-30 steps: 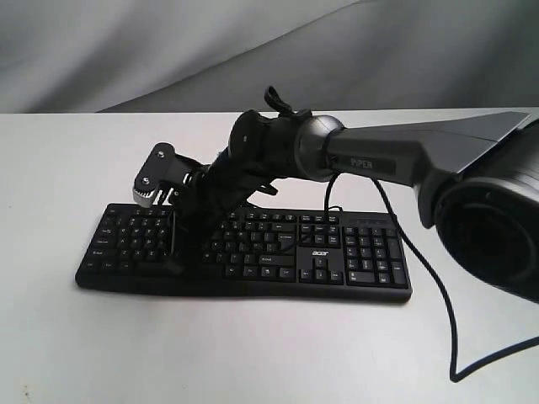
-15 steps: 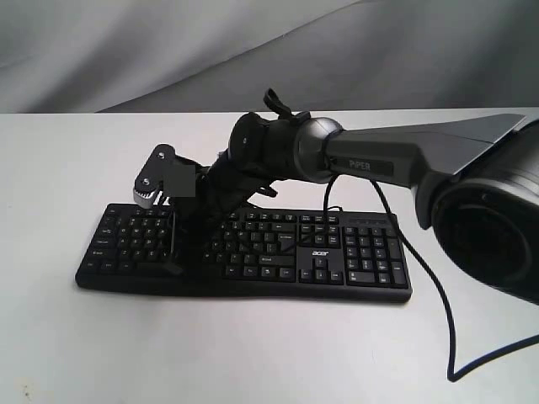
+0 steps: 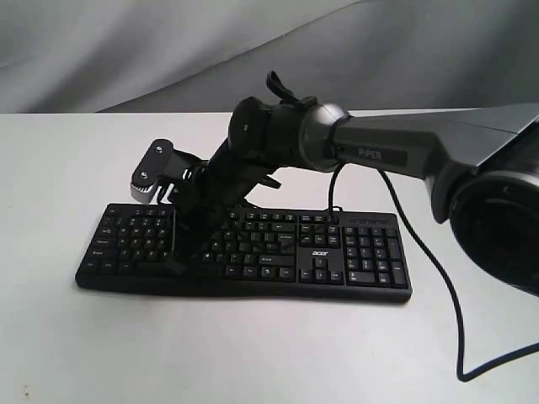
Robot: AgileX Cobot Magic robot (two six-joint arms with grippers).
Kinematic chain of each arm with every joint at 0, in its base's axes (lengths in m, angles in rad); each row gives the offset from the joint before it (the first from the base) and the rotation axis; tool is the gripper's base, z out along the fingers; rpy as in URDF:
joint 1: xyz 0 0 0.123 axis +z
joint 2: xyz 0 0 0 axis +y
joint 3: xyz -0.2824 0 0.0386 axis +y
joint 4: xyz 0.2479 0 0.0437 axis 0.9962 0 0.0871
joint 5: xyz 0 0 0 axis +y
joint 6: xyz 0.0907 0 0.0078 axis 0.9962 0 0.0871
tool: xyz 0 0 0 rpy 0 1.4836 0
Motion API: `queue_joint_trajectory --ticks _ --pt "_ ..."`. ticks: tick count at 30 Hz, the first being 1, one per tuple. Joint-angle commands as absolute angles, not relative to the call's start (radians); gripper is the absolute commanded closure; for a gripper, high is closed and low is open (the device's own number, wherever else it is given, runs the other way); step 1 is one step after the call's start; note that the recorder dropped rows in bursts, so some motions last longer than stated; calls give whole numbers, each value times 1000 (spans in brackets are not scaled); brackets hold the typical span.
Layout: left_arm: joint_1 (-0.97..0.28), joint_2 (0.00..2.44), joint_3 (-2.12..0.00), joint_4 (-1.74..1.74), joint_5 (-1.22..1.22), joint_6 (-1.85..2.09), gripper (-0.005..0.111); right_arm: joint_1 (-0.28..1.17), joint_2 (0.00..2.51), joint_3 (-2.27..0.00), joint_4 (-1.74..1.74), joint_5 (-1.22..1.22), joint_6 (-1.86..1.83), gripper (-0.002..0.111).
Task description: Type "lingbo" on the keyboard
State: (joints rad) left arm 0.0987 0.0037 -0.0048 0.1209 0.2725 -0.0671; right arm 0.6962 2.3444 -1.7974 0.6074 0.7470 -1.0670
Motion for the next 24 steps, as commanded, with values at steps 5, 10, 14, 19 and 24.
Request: queue_joint_trajectory --ticks 5,10,14,19,24 --pt "100 0 0 117 266 -69 106 697 2334 -1777 607 759 -1060 108" --pt "100 0 0 117 266 -69 106 697 2334 -1777 610 755 -1060 108" --pt "100 0 0 117 266 -69 106 697 2342 -1777 622 749 -1065 108" --pt "100 0 0 117 266 -69 106 697 2354 -1777 624 744 -1068 108" --pt "100 0 0 117 266 -69 106 697 2352 -1777 624 744 -1068 108"
